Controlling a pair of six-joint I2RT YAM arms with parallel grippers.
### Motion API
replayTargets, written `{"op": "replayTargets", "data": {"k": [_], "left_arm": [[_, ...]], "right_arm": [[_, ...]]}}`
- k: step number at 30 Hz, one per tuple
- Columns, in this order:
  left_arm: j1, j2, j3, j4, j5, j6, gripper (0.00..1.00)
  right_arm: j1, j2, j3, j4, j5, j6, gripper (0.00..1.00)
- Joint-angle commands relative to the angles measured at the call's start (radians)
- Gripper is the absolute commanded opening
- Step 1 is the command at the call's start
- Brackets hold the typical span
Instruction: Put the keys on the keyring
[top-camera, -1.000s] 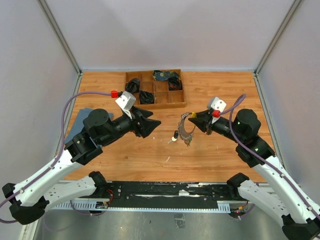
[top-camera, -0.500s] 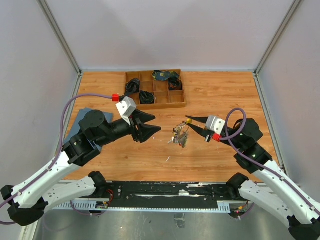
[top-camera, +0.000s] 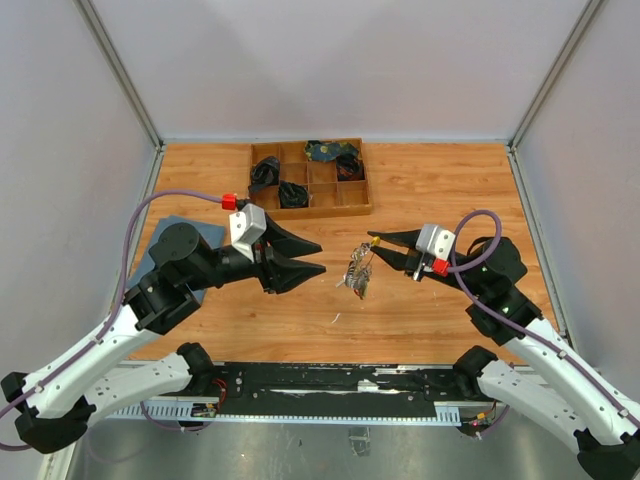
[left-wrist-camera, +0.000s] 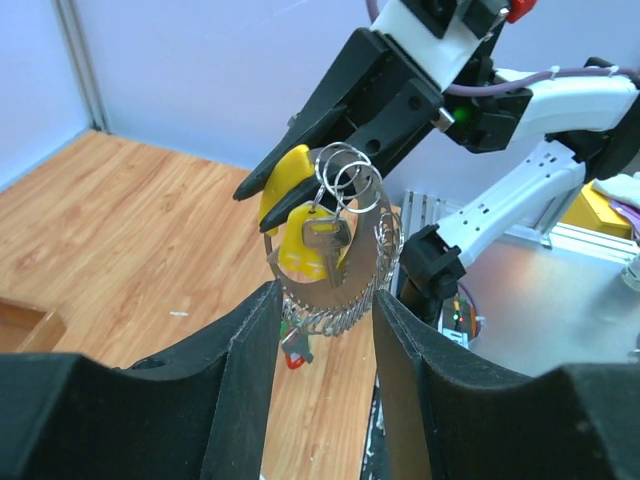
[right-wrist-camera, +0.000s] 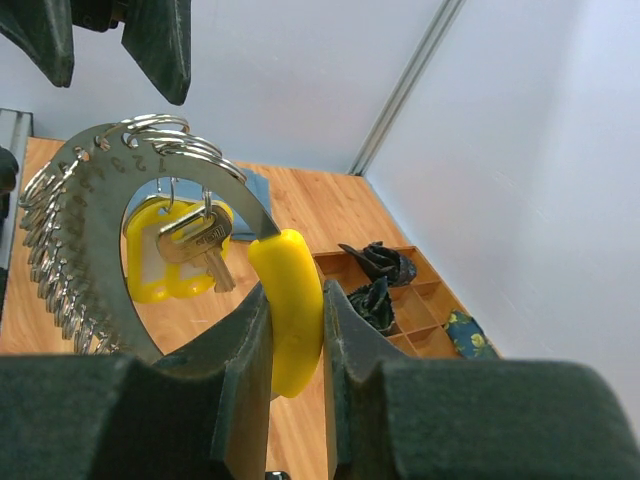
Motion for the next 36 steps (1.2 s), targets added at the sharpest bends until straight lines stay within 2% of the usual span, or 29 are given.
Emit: {"op": "replayTargets", "data": {"k": [1,8,19,23,27,30,36], "left_arm": [[-0.007,-0.029,-0.008,0.076,0.033,-0.002,0.46],[-0.007,-0.037,0.002,0.110,0.036,0.000,0.44],[-0.007,-0.019,-0.004,0.188,0.178,-0.062,0.39],[-0.008,0.009,-0.001,0.204,0.220,-0.077,0.33],[-0.008,0.030,-0.005,0.231,0.248,-0.093,0.22],[-0.009,0.047,-0.009,0.261,0.264,-0.110,0.17],[-0.015,0.080,-0.024,0.308,0.298,-0.145,0.20]], "right_arm": [[0.010,-0.011,0.019,0.059,-0.035,0.083,0.01],[0.010,-0.054,-0.029,0.106,-0.055,0.034,0.01],[0.012,-0.093,-0.055,0.140,-0.122,-0.098,0.01],[0.014,-0.092,-0.054,0.142,-0.134,-0.115,0.01],[0.020,-0.086,-0.050,0.141,-0.139,-0.114,0.01],[0.024,-0.081,-0.044,0.134,-0.142,-0.115,0.01],[0.039,-0.084,-0.042,0.124,-0.137,-0.149,0.01]]}}
